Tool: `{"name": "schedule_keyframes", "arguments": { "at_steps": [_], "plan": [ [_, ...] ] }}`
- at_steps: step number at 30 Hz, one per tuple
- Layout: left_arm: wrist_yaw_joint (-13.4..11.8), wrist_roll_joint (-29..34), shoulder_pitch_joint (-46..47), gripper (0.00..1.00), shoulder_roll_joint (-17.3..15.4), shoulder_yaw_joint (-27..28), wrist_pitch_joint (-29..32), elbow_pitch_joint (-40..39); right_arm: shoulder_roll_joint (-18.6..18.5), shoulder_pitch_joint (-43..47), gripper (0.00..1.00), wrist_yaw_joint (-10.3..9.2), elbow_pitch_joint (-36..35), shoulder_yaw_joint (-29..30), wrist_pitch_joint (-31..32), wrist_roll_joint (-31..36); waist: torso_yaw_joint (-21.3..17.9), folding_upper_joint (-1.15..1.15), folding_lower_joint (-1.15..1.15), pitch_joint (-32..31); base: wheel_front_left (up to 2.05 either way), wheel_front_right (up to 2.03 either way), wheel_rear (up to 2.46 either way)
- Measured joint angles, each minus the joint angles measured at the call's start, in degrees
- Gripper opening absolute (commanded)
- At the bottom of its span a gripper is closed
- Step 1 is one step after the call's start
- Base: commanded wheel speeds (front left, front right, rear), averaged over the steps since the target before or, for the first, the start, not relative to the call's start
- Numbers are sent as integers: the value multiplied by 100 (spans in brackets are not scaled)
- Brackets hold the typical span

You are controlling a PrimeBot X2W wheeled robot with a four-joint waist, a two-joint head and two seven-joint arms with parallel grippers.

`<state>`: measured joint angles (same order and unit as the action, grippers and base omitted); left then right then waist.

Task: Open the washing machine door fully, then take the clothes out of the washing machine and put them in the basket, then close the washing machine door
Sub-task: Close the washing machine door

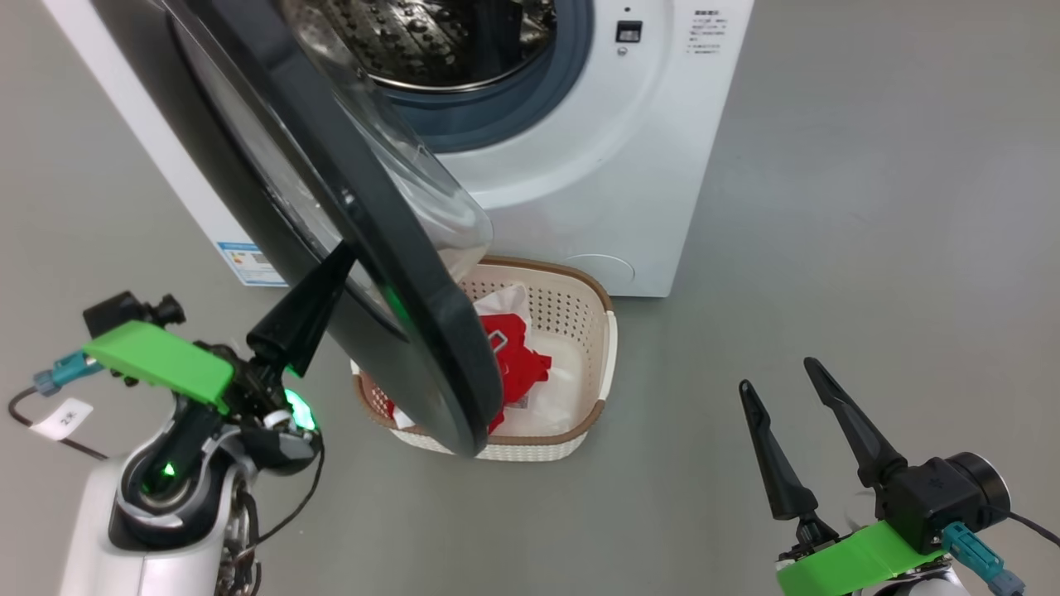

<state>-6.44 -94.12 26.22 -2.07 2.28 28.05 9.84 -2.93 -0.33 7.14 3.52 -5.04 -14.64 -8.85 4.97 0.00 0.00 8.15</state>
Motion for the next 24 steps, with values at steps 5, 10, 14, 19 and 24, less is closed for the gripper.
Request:
{"name": "schedule_keyframes", "arguments": {
  "at_steps": [5, 10, 14, 19, 24],
  "plan": [
    [90, -125, 168, 0, 1, -104, -43, 176, 0, -20, 100, 0, -4, 0, 0, 0, -127, 0, 0, 54, 0, 0, 0],
    [142, -178, 354, 0, 1, -224, -130, 318, 0, -39, 100, 0, -3, -11, 0, 0, -247, 0, 0, 124, 0, 0, 0],
    [203, -297, 498, 0, 2, -307, -193, 443, 1, -162, 100, 0, -5, -30, 0, -1, -353, 0, 0, 187, 0, 0, 0],
    [296, -345, 768, 0, 7, -433, -245, 638, 0, -185, 100, 0, -3, -56, 0, -1, -489, 0, 0, 262, 0, 0, 0],
    [354, -411, 1052, 0, 11, -432, -301, 801, 0, -286, 100, 0, -4, -134, 0, -1, -655, 0, 0, 341, 0, 0, 0]
  ]
}}
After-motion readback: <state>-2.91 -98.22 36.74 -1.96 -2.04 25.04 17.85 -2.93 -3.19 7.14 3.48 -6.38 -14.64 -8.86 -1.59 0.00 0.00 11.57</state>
